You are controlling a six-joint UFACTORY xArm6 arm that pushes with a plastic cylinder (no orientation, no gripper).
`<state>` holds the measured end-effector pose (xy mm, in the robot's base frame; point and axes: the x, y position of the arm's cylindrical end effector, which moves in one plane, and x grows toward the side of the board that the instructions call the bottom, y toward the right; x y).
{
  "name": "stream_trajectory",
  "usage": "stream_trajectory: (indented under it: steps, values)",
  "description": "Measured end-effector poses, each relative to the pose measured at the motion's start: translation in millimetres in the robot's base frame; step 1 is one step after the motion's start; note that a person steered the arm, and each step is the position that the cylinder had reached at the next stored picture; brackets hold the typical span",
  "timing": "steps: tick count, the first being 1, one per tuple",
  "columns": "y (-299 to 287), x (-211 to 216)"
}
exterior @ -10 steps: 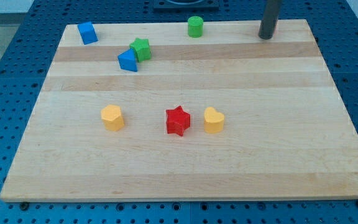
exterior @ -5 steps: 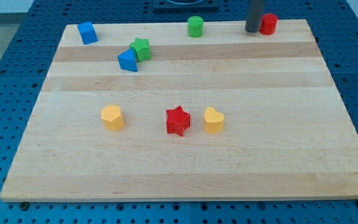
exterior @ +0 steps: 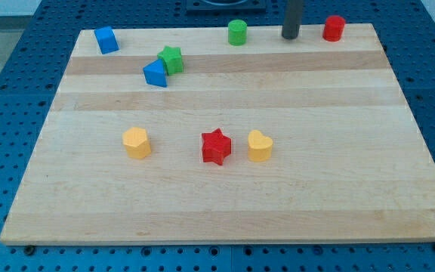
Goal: Align the red circle and green circle at the top side of the board
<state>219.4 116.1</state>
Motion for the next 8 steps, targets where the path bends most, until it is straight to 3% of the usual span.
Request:
stream_trajectory:
  steps: [3,5,8]
  values:
    - [-72,4]
    - [-78,9]
    - [-88,59]
